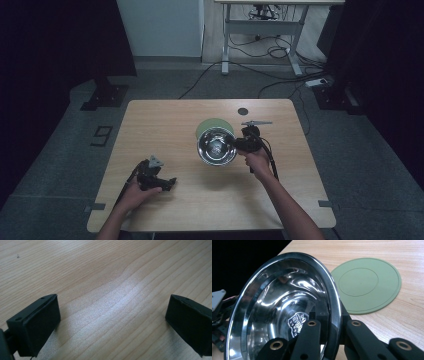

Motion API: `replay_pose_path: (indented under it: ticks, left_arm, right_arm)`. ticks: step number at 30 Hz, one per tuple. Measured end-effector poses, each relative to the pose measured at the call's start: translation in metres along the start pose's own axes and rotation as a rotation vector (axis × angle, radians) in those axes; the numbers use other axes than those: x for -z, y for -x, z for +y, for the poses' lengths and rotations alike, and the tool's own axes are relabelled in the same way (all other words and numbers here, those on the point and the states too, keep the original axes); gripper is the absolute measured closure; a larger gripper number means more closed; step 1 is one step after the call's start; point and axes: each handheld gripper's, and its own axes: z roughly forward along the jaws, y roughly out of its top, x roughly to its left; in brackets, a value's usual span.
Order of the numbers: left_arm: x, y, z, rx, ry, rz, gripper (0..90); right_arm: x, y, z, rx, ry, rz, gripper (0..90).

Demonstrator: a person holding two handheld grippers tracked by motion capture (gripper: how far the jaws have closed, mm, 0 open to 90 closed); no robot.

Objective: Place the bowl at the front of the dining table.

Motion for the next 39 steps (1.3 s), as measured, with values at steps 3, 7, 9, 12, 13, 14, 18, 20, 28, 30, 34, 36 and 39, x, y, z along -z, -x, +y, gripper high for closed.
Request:
replay_pose_path:
  ticks: [3, 7, 9, 12, 13, 14, 18, 20, 28, 30, 34, 36, 39]
  left_arm:
    - [0.000, 0.000, 0.000, -0.001, -0.001, 0.000, 0.0]
    - [0.000, 0.000, 0.000, 0.000, 0.000, 0.000, 0.0]
    - [0.000, 0.000, 0.000, 0.000, 0.000, 0.000, 0.0]
    - [0.000, 0.000, 0.000, 0.000, 0.000, 0.000, 0.0]
    - [0.000, 0.000, 0.000, 0.000, 0.000, 0.000, 0.0]
    - [0.000, 0.000, 0.000, 0.000, 0.000, 0.000, 0.0]
    - [0.000, 0.000, 0.000, 0.000, 0.000, 0.000, 0.0]
    - [0.000, 0.000, 0.000, 0.000, 0.000, 0.000, 0.0]
    - [0.000, 0.000, 0.000, 0.000, -0.001, 0.000, 0.0]
    - [0.000, 0.000, 0.000, 0.000, -0.001, -0.001, 0.0]
    - [0.000, 0.000, 0.000, 0.000, -0.001, 0.000, 0.0]
    - [0.000, 0.000, 0.000, 0.000, -0.001, -0.001, 0.0]
    - [0.000, 0.000, 0.000, 0.000, 0.000, 0.000, 0.0]
  right_arm:
    - [-0.004, 0.001, 0.001, 0.005, -0.005, -0.006, 85.7]
    - [-0.010, 0.004, 0.003, -0.006, -0.005, -0.009, 85.8]
    - [-0.012, 0.005, 0.004, -0.007, -0.005, -0.010, 85.8]
    - [-0.014, 0.005, 0.006, -0.016, -0.002, -0.011, 85.7]
    - [-0.015, 0.005, 0.006, -0.016, -0.002, -0.013, 85.8]
    - [-0.015, 0.004, 0.007, -0.016, -0.002, -0.015, 85.8]
    - [-0.016, 0.004, 0.009, -0.016, 0.003, -0.012, 85.7]
    - [-0.018, 0.005, 0.009, -0.022, 0.004, -0.016, 85.8]
    - [-0.020, 0.010, 0.010, -0.037, 0.004, -0.033, 85.8]
    - [-0.020, 0.013, 0.010, -0.047, 0.010, -0.041, 85.7]
    - [-0.019, 0.017, 0.011, -0.065, 0.020, -0.047, 85.8]
    - [-0.019, 0.020, 0.012, -0.080, 0.026, -0.044, 85.8]
    - [-0.019, 0.021, 0.014, -0.080, 0.026, -0.054, 85.8]
